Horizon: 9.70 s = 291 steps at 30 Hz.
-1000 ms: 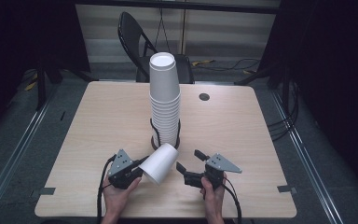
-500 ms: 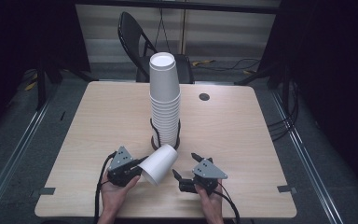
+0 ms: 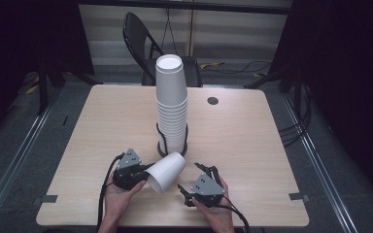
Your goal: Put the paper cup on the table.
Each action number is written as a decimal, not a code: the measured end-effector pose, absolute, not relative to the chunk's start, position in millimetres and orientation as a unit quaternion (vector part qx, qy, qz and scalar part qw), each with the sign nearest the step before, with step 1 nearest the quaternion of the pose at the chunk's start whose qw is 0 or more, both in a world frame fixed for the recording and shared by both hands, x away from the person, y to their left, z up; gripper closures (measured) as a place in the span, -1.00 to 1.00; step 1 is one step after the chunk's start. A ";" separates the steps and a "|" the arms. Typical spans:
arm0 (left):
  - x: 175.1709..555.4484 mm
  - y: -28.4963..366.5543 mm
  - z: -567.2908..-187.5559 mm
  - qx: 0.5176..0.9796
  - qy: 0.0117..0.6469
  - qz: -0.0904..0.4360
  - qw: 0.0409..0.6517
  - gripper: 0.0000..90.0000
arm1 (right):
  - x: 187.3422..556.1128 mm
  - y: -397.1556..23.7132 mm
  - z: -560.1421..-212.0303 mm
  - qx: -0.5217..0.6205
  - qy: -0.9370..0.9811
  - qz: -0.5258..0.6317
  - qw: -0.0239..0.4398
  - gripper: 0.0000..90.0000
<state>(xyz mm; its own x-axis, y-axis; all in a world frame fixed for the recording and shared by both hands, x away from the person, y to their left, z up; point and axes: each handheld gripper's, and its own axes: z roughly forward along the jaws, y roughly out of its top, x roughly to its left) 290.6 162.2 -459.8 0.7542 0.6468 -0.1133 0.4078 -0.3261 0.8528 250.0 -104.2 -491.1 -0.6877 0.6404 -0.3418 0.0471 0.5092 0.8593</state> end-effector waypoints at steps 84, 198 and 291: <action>313.9 115.3 -432.8 0.850 0.292 0.052 0.435 0.70 | 238.1 -52.3 -469.2 0.051 0.785 0.429 0.444 -0.75; 262.0 172.3 -496.0 0.657 0.408 0.310 0.553 -0.66 | 386.1 -175.1 -446.1 0.421 0.653 0.547 0.312 -0.76; 260.4 170.7 -496.1 0.659 0.404 0.320 0.549 -0.64 | 351.9 -191.7 -476.7 0.479 0.654 0.517 0.276 -0.71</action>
